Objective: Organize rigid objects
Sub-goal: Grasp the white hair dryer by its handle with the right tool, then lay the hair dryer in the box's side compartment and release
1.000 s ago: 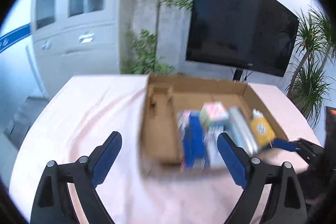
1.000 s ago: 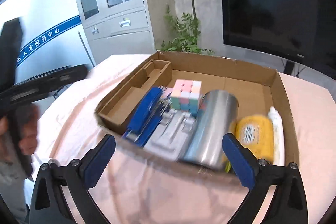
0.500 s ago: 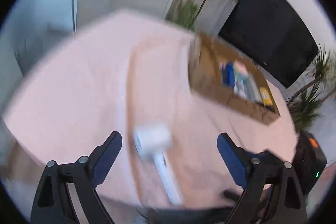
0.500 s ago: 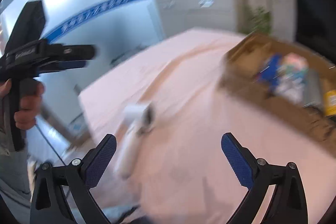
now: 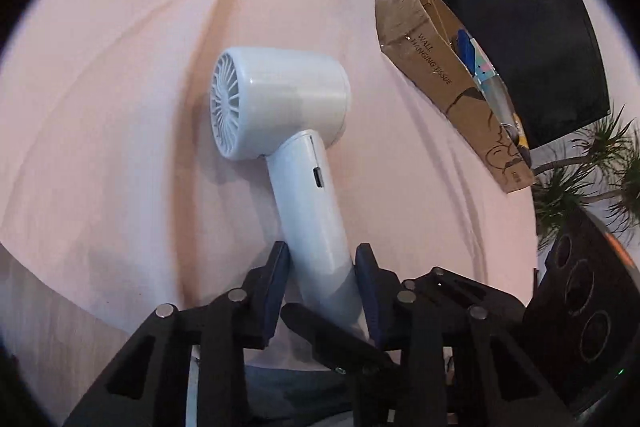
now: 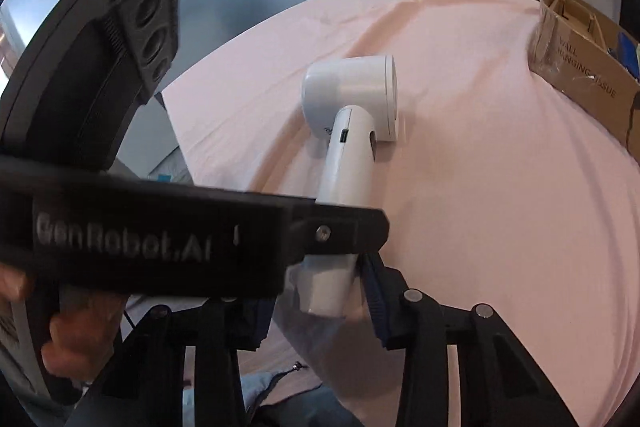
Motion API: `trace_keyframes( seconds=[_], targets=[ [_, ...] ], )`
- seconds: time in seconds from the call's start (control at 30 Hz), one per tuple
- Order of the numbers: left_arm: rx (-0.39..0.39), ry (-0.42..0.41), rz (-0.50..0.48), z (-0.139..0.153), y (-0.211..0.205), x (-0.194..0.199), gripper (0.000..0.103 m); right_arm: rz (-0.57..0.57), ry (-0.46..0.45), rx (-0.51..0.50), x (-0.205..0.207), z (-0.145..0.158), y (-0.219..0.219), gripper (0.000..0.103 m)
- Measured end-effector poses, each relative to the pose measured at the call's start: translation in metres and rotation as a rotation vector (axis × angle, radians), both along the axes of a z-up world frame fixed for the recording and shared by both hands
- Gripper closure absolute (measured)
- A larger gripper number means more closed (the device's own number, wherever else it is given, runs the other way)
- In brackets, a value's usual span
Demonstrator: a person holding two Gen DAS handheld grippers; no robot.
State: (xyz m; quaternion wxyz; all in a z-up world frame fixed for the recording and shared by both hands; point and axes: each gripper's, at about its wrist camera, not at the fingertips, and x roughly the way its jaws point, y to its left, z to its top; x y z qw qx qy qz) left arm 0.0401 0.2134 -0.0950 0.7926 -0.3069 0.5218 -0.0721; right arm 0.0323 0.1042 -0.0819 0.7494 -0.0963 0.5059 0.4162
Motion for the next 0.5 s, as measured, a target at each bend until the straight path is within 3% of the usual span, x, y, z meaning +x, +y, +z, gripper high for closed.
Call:
trace_keyframes(
  seconds=[0.13,0.23,0.33,0.5],
  targets=[
    [0.057,-0.029,-0.028,0.014,-0.013,0.007,0.070,-0.039,-0.030,0.012,-0.002,0.010,-0.007,0.073],
    [0.097,-0.097,-0.057,0.040,-0.022,0.019,0.070,-0.097,-0.054,0.063,0.014,0.028,-0.019,0.073],
    [0.120,-0.187,-0.100,0.074,-0.034,0.045,0.071,-0.159,-0.109,0.106,0.029,0.054,-0.031,0.073],
    [0.128,-0.313,-0.167,0.125,-0.048,0.118,0.071,-0.258,-0.220,0.148,0.093,0.110,-0.054,0.073]
  ],
)
